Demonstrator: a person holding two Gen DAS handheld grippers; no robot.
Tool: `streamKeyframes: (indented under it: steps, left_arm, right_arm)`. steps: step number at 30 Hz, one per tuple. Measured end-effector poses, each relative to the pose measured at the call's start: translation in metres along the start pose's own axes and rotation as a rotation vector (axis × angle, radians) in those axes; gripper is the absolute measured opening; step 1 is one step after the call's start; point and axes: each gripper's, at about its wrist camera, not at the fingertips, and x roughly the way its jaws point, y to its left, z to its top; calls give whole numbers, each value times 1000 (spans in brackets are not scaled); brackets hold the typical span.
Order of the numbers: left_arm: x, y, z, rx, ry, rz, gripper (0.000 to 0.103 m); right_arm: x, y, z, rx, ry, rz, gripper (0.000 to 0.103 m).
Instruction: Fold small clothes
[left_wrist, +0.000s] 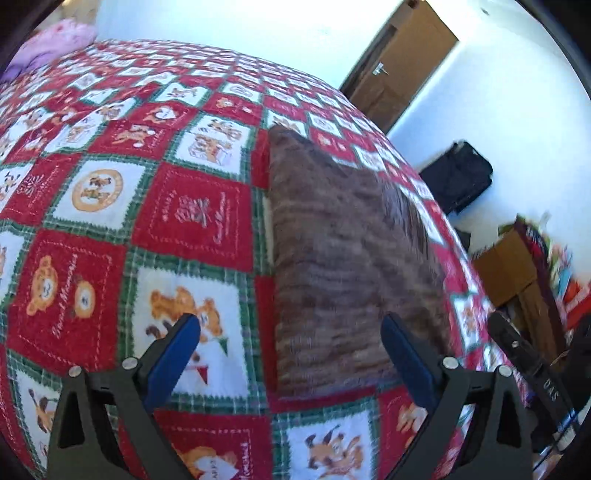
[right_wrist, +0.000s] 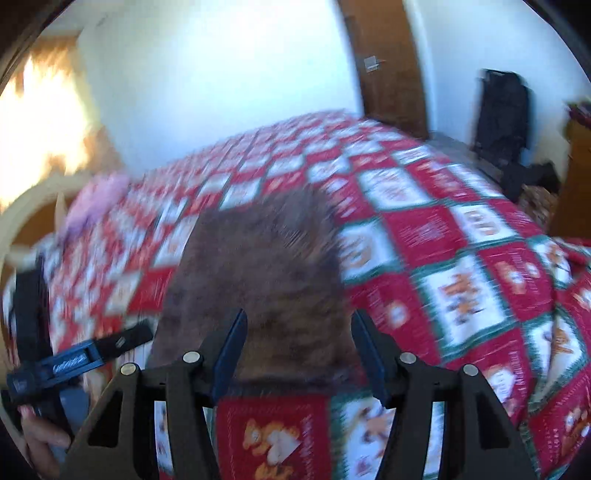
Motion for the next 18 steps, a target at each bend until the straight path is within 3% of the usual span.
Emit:
streamKeyframes:
  steps: [3, 7, 13, 18]
  left_arm:
    - [1, -7, 6, 46, -31, 62, 99]
    - [13, -18, 14, 96, -28, 64, 99]
    - [36, -15, 51, 9, -13, -25, 99]
    - [73, -21, 70, 39, 20, 47, 99]
  right_arm:
    - [-5, -29, 7, 154, -40, -68, 67]
    - [15, -48, 12, 268, 19, 16, 67]
    - [54, -25, 39, 131, 32, 72, 67]
    - [102, -16, 58, 48, 92, 57, 67]
